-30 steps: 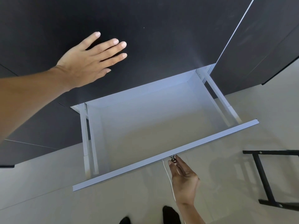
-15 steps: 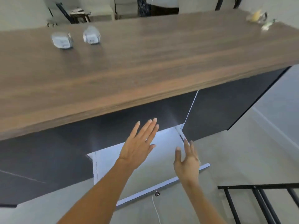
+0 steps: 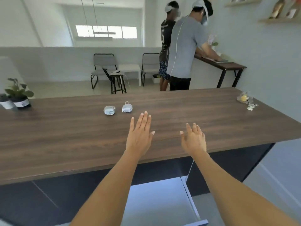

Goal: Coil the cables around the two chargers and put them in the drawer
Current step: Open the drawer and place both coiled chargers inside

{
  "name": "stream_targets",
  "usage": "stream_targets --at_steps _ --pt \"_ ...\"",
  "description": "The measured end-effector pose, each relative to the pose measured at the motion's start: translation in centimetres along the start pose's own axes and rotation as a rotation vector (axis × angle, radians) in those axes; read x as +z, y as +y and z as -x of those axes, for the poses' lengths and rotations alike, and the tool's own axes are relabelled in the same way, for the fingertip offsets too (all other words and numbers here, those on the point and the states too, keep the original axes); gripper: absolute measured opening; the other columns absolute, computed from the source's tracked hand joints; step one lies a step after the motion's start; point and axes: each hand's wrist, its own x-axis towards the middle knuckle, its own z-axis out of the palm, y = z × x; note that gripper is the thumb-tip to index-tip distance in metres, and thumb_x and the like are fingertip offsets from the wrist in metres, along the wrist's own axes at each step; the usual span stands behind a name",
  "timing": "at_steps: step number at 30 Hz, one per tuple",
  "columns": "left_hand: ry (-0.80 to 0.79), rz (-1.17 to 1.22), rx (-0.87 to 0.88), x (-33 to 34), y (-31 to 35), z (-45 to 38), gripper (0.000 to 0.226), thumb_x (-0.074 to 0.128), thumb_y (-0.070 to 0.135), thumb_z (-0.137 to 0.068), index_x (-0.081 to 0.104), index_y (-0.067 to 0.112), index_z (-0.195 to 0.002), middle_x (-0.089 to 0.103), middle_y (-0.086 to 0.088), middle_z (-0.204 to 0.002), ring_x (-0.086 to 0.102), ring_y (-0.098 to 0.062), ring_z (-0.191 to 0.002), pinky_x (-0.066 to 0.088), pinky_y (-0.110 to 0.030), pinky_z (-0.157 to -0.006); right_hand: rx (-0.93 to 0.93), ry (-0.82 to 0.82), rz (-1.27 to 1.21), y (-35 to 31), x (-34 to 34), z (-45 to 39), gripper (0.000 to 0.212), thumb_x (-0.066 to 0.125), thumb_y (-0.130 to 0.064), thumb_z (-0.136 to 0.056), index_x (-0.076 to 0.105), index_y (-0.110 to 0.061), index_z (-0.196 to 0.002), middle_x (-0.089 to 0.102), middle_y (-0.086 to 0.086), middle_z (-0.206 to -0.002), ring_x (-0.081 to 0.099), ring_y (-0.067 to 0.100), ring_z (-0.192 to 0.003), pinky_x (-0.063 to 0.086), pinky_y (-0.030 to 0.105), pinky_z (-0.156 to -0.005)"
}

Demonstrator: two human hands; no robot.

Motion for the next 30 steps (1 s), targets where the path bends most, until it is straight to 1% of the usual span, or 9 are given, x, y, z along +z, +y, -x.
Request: stream_targets --at_steps 5,9,12,16,18,21,25,28,30 --pt "-0.076 -0.021 -0.131 0.1 -6.5 -0.2 0.062 0.017 0.042 -0.101 -0.009 0.010 -0.148 -0.011 -0.005 -0.158 -0.012 -0.017 -0.146 -0.009 -0.044 -0.116 -0.151 -0.023 0.061 -5.6 -0.4 -4.4 0.055 0.028 -0.039 -0.100 0.020 -0.013 -0.148 0.018 0.018 -0.155 0.012 0.030 -0.144 0.017 0.043 -0.115" --pt "-0.168 -0.057 -0.229 1.7 -12.3 -0.9 0.063 0.018 0.042 -0.101 -0.006 0.009 -0.149 -0.009 -0.005 -0.159 -0.010 -0.017 -0.146 -0.006 -0.045 -0.116 -0.220 -0.079 0.058 -11.0 1.5 -7.6 0.055 0.028 -0.039 -0.100 0.020 -0.014 -0.148 0.015 0.016 -0.156 0.009 0.028 -0.145 0.016 0.043 -0.116" --pt "-0.203 -0.055 -0.262 3.5 -15.7 -2.6 0.063 0.019 0.042 -0.101 -0.005 0.009 -0.149 -0.010 -0.005 -0.159 -0.009 -0.016 -0.146 -0.005 -0.046 -0.117 -0.253 -0.102 0.050 -14.5 3.6 -10.0 0.054 0.030 -0.038 -0.100 0.020 -0.015 -0.148 0.015 0.016 -0.156 0.009 0.027 -0.145 0.016 0.042 -0.116" --pt "-0.219 -0.011 -0.259 6.6 -19.6 -5.9 0.063 0.021 0.041 -0.101 -0.003 0.009 -0.149 -0.010 -0.006 -0.159 -0.010 -0.018 -0.146 -0.004 -0.046 -0.117 -0.265 -0.140 0.034 -18.3 7.1 -13.8 0.055 0.034 -0.038 -0.100 0.021 -0.015 -0.148 0.016 0.016 -0.156 0.010 0.027 -0.145 0.018 0.042 -0.115" --pt "-0.267 -0.033 -0.235 8.4 -21.7 -8.0 0.064 0.024 0.041 -0.101 -0.003 0.008 -0.149 -0.012 -0.008 -0.158 -0.011 -0.019 -0.146 -0.005 -0.046 -0.116 -0.276 -0.177 0.031 -20.3 9.0 -16.1 0.056 0.037 -0.037 -0.099 0.021 -0.016 -0.148 0.016 0.016 -0.156 0.012 0.028 -0.145 0.019 0.042 -0.114" --pt "-0.339 -0.082 -0.177 11.1 -24.6 -11.5 0.066 0.025 0.042 -0.101 -0.004 0.007 -0.148 -0.012 -0.010 -0.158 -0.010 -0.021 -0.146 -0.005 -0.046 -0.116 -0.297 -0.260 -0.005 -22.9 12.1 -19.6 0.061 0.046 -0.036 -0.096 0.021 -0.018 -0.148 0.018 0.016 -0.156 0.015 0.029 -0.144 0.023 0.044 -0.113" --pt "-0.352 0.026 -0.164 14.3 -27.7 -15.4 0.069 0.028 0.045 -0.100 -0.002 0.007 -0.149 -0.010 -0.008 -0.159 -0.009 -0.020 -0.146 -0.001 -0.043 -0.118 -0.332 -0.337 -0.024 -24.7 16.3 -23.9 0.066 0.056 -0.033 -0.090 0.023 -0.022 -0.146 0.022 0.015 -0.154 0.019 0.030 -0.142 0.028 0.046 -0.111" --pt "-0.352 0.072 -0.087 16.3 -28.6 -17.1 0.069 0.027 0.047 -0.099 -0.001 0.009 -0.150 -0.007 -0.007 -0.159 -0.006 -0.018 -0.146 -0.001 -0.042 -0.118 -0.347 -0.364 0.002 -25.1 18.5 -26.0 0.060 0.058 -0.027 -0.089 0.028 -0.023 -0.141 0.024 0.016 -0.152 0.025 0.033 -0.138 0.032 0.046 -0.107" --pt "-0.347 0.164 -0.047 17.4 -28.6 -17.7 0.071 0.030 0.049 -0.098 0.002 0.010 -0.150 -0.004 -0.006 -0.159 -0.003 -0.018 -0.147 0.000 -0.041 -0.118 -0.354 -0.386 -0.028 -25.1 19.5 -26.7 0.058 0.057 -0.021 -0.089 0.029 -0.021 -0.140 0.024 0.013 -0.151 0.030 0.034 -0.135 0.034 0.043 -0.106"
